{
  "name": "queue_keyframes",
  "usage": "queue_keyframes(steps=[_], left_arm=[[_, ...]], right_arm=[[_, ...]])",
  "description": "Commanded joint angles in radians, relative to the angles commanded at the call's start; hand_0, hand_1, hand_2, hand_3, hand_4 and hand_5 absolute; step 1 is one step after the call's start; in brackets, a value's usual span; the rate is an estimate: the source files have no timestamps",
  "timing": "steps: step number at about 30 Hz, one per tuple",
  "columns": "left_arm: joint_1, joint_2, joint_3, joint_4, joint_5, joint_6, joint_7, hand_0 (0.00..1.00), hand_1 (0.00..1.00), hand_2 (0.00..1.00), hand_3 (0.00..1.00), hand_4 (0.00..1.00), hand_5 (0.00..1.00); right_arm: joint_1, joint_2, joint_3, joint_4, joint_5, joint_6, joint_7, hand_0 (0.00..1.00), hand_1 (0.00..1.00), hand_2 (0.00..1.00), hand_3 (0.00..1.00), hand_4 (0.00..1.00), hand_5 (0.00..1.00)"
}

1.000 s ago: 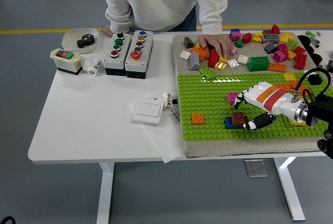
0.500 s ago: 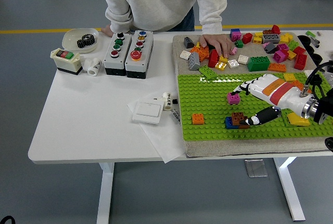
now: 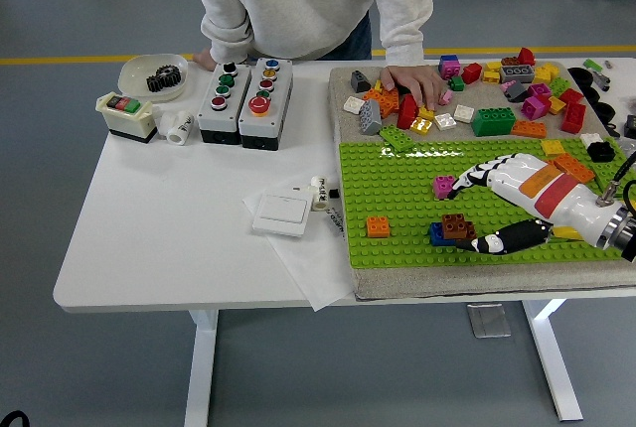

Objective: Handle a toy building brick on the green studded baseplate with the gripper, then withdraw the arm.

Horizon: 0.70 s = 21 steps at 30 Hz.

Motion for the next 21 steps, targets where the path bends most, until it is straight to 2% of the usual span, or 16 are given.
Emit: queue_keyframes(steps=[12,21], left_arm=[[0.001,0.0,0.0,0.0,0.0,-0.002,0.0,0.732,0.729,0.735,0.596,0.659,0.599],[0.005,-0.001,-0.008,-0.001,0.011,-0.007,0.001,0.732,0.73,0.734,0.596,0.659,0.599]], right_arm=[[-0.003,0.019,-0.035,-0.02,-0.037,-0.007,0.005,0.707,0.691,0.72,0.594,0.804,0.663],[0.005,0.033,-0.064,-0.062,-0.052,-0.014,0.005,0.713,0.689,0.717,0.591,0.793,0.654]])
